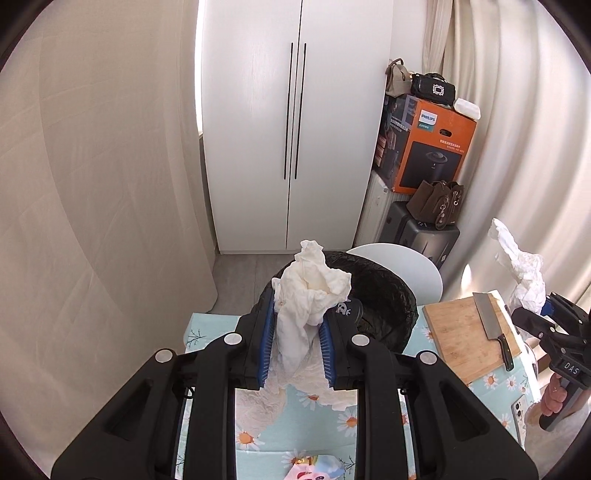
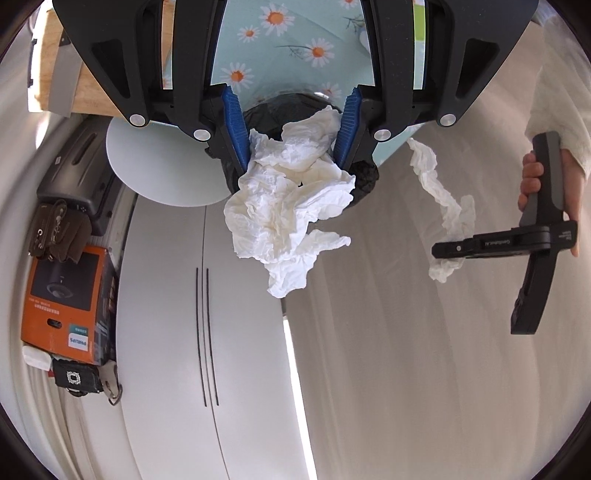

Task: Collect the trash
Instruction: 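Carry the tissues over the bin and open both tools, then move both tools back to the pink packet and green plastic piece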

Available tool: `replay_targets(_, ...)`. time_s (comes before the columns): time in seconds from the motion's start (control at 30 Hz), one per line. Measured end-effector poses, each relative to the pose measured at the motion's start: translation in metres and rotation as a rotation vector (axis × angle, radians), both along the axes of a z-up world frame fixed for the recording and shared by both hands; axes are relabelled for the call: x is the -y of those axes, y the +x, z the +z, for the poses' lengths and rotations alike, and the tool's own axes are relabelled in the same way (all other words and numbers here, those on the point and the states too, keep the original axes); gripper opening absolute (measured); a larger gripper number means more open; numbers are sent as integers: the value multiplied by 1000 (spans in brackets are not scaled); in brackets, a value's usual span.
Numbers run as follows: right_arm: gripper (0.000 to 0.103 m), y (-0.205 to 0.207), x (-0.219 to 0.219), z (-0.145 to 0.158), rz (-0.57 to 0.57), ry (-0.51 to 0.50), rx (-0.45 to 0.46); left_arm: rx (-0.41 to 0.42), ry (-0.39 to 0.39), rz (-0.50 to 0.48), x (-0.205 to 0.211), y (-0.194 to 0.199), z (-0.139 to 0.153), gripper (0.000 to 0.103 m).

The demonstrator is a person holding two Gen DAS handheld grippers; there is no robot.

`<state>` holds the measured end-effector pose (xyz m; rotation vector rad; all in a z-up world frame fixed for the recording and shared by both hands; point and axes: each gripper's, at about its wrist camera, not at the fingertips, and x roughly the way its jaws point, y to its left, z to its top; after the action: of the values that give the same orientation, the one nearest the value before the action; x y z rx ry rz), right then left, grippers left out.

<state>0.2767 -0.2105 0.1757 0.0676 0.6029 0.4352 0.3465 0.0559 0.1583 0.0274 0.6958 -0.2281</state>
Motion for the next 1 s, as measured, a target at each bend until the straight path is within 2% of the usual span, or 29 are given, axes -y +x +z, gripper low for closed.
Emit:
replay_targets(0.33,42,62,-8,-15,27,30,-46,-57,-64,-117,20,74,-36,23)
replay_targets(0.47,42,85,-16,-30,33,7,-72,-80,-55,-136,28,98,-56,23)
replay_targets(0.5,44,90,-18,-35,36,4,-82,-75,-59,-140,28,102,-60,27)
replay_targets(0.53,47,95,-19,-39,38,3,-92,-53,-58,-128,28,104,-63,41)
replay_targets(0.57,49,99,-20,-43,41,12,-102,-41,-62,-121,27,106,-66,47)
replay_targets(0.63,76,109,-19,-49,50,60,-125,-36,-88,-128,24,109,-72,64)
replay_targets(0.7,85,113,-19,-53,36,71,-127,-19,-103,-103,16,108,-74,77)
replay_targets(0.93,87,108,-21,-63,9,25,-154,-13,-94,-35,-14,96,-80,91)
replay_targets(1.0,87,103,-23,-64,8,17,-156,-6,-83,-17,-20,87,-80,91)
